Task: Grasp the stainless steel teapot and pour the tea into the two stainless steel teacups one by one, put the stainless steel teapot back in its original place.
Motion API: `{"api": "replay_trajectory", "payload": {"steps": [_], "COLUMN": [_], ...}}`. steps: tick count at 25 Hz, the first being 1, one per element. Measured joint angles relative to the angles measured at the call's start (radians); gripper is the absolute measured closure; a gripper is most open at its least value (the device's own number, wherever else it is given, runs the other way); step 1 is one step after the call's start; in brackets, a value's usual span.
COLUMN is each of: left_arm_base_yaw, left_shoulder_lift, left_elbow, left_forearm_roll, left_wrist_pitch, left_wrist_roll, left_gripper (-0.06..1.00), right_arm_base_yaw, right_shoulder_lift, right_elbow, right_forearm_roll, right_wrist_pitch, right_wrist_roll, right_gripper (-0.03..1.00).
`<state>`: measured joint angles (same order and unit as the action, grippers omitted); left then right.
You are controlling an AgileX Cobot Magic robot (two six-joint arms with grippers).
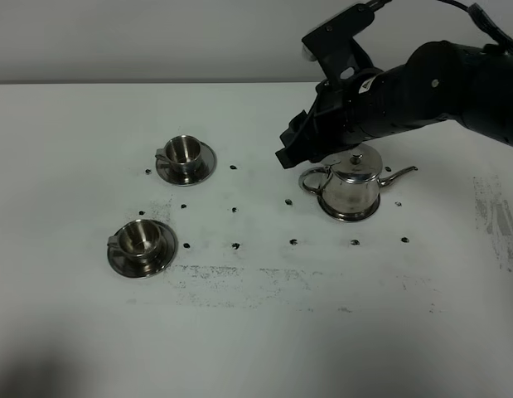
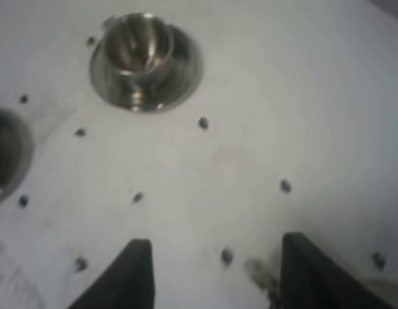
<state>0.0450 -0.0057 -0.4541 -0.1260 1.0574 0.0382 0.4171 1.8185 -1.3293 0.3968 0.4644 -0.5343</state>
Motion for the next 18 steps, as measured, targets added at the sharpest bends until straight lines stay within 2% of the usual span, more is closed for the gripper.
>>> {"api": "replay_trajectory", "payload": {"steps": [7,18], "left_arm_base_yaw": [0.000,0.000], "left_shoulder_lift": [0.000,0.000], "left_elbow": [0.000,0.000], "left_forearm_roll": [0.000,0.000], "left_wrist_pitch": [0.000,0.000], "left_wrist_roll": [0.000,0.000], "left_gripper": [0.40,0.40], "right_arm_base_yaw": [0.000,0.000], "right_shoulder_lift": [0.164,0.259], "right_elbow": [-0.110,-0.163], "right_forearm_roll": [-0.052,-0.269], "right_wrist_pitch": [-0.027,0.016], "right_wrist_roll": [0.032,0.168], "right_gripper": [0.53,0.53]}}
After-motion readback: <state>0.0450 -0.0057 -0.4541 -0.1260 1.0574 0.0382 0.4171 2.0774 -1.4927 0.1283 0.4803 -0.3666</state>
